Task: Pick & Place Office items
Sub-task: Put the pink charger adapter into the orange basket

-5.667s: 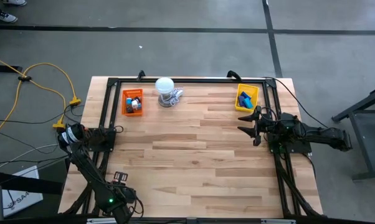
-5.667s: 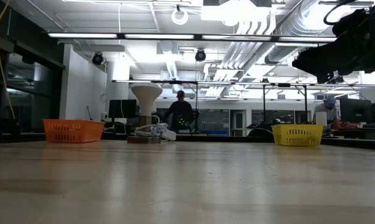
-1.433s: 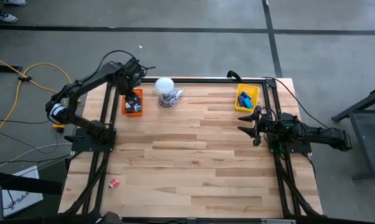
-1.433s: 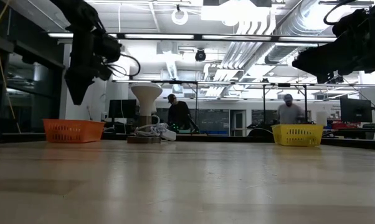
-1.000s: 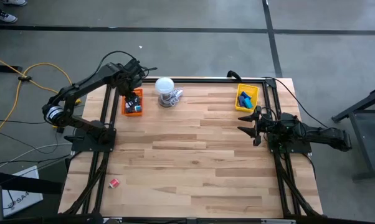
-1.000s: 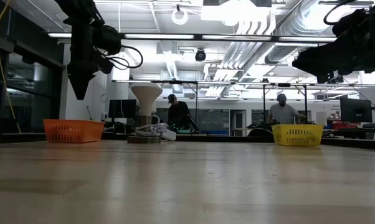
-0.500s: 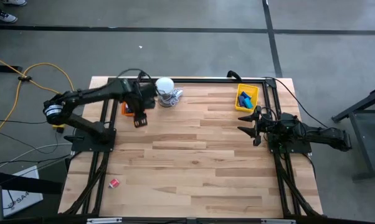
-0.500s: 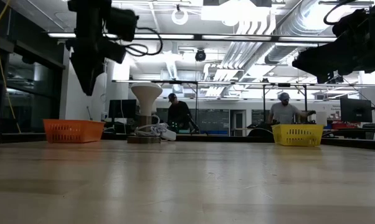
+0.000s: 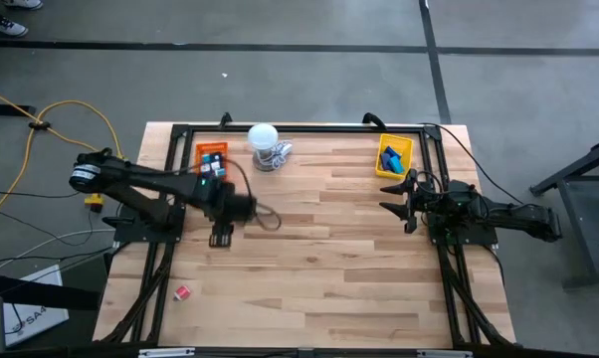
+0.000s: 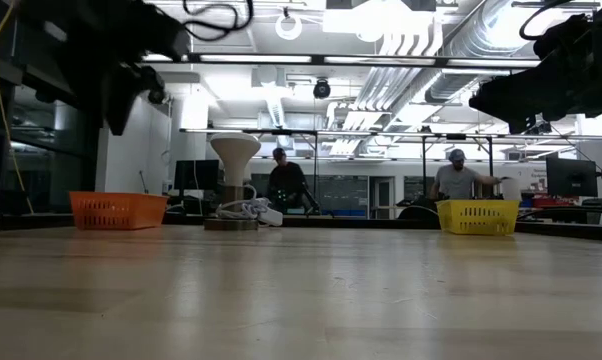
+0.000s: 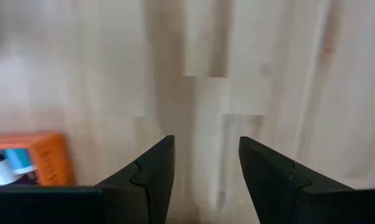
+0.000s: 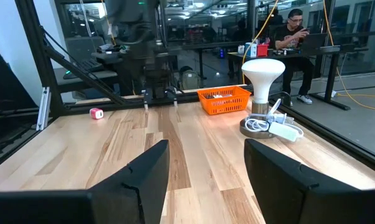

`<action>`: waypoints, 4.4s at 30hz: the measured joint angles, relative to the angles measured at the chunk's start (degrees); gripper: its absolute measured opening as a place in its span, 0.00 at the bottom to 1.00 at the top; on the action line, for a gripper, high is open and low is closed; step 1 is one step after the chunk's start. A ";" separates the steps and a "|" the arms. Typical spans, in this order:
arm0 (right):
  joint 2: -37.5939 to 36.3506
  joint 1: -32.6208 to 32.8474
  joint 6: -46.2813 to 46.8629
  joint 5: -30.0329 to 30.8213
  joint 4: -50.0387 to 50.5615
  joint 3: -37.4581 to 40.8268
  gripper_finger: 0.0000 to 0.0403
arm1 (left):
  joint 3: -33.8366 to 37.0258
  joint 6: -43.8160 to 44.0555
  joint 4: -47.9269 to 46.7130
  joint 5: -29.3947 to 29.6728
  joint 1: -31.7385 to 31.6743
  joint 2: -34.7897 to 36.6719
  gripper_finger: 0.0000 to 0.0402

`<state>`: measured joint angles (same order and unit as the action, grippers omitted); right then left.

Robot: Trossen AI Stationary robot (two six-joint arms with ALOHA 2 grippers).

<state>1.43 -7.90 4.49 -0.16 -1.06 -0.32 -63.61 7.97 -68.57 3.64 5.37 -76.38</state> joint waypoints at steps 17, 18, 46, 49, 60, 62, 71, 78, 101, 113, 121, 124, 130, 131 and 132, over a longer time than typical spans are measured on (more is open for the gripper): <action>0.00 0.00 0.00 0.00 0.00 -0.02 0.48 | 0.17 13.38 0.06 1.58 31.89 -0.42 0.42; 0.02 0.00 0.00 0.00 0.00 -0.02 0.48 | 0.27 14.48 -0.11 1.82 33.31 -0.67 0.42; 0.01 0.01 0.00 0.00 0.00 -0.01 0.48 | 0.92 83.83 -2.56 -1.09 56.23 -10.83 0.42; 0.00 0.02 0.00 0.00 0.00 0.00 0.48 | 0.90 87.46 -2.54 -1.61 57.26 -12.02 0.42; 0.00 0.00 -0.01 0.00 0.00 -0.02 0.48 | 0.92 88.97 -2.10 -1.57 57.81 -17.44 0.42; 0.02 0.00 0.00 0.00 0.00 -0.02 0.48 | 0.92 89.41 -2.11 -1.57 57.81 -17.55 0.42; 0.00 0.00 0.00 0.00 0.00 -0.02 0.48 | 0.92 92.16 0.19 -0.75 57.81 -18.21 0.42; 0.02 0.00 0.00 0.00 -0.02 -0.02 0.48 | 0.92 92.58 1.62 -3.42 58.25 -20.02 0.42; 0.02 0.00 0.00 0.00 0.00 -0.02 0.48 | 1.16 95.82 5.89 -3.60 61.97 -24.83 0.42; 0.02 0.00 0.00 -0.02 0.00 -0.02 0.48 | 1.16 95.59 7.15 -2.69 62.29 -24.83 0.42; 0.02 0.01 0.00 0.00 0.00 -0.01 0.48 | 1.16 95.55 6.80 -2.56 62.29 -24.83 0.35; 0.01 0.01 0.00 0.00 0.00 -0.01 0.48 | 1.16 95.55 6.80 -2.54 62.29 -24.81 0.35; 0.02 0.00 0.00 0.00 0.00 -0.01 0.48 | 1.16 95.61 6.80 -2.64 62.29 -24.80 0.34; 0.00 0.00 0.00 0.00 0.00 -0.02 0.48 | 1.16 95.59 6.80 -2.85 62.27 -24.74 0.34; 0.00 0.01 0.00 0.00 0.00 -0.01 0.48 | 1.16 95.57 6.81 -2.93 62.27 -24.59 0.34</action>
<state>1.43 -7.89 4.49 -0.16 -1.06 -0.33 -62.46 103.54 -61.77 0.70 67.64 -100.97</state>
